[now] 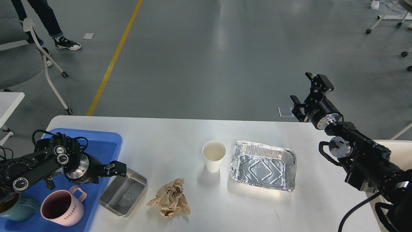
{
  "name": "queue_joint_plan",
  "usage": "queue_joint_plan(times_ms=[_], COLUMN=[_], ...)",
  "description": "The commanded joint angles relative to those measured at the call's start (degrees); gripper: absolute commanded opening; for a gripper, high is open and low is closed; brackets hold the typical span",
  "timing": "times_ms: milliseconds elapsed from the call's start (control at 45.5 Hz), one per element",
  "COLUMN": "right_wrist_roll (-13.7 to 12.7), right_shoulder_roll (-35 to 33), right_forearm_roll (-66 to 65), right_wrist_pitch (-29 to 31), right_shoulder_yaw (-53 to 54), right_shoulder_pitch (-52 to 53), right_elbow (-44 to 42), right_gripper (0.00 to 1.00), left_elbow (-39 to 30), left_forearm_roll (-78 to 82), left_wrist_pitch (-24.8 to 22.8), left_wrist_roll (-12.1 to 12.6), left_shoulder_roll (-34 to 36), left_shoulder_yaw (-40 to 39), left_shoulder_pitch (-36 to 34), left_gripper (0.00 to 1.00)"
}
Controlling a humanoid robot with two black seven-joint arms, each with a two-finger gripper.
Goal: Tidy desktop
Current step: 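Grasp the edge of the small steel tray with the left gripper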
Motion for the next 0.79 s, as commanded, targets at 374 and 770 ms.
queue_joint_plan(times_ms=[374, 770], right_wrist_roll=[0.00, 0.00], right_shoulder_roll=[0.00, 0.00], right_forearm_roll=[-0.01, -0.01], right_wrist_pitch=[-0.08, -0.08], right_shoulder_yaw=[0.00, 0.00], right_shoulder_pitch=[-0.13, -0.22], right_elbow=[-0.09, -0.09], right_gripper=[1.00, 1.00], left_elbow=[1.09, 1.09], left_forearm_roll=[0.16, 0.16], left_wrist_pitch=[-0.71, -1.07], left_wrist_roll=[3.06, 5.08], left_shoulder_roll=[-1.87, -1.96], left_shoulder_yaw=[0.09, 0.62], left_shoulder_pitch=[-0.08, -0.17], left_gripper=[0.66, 0.46])
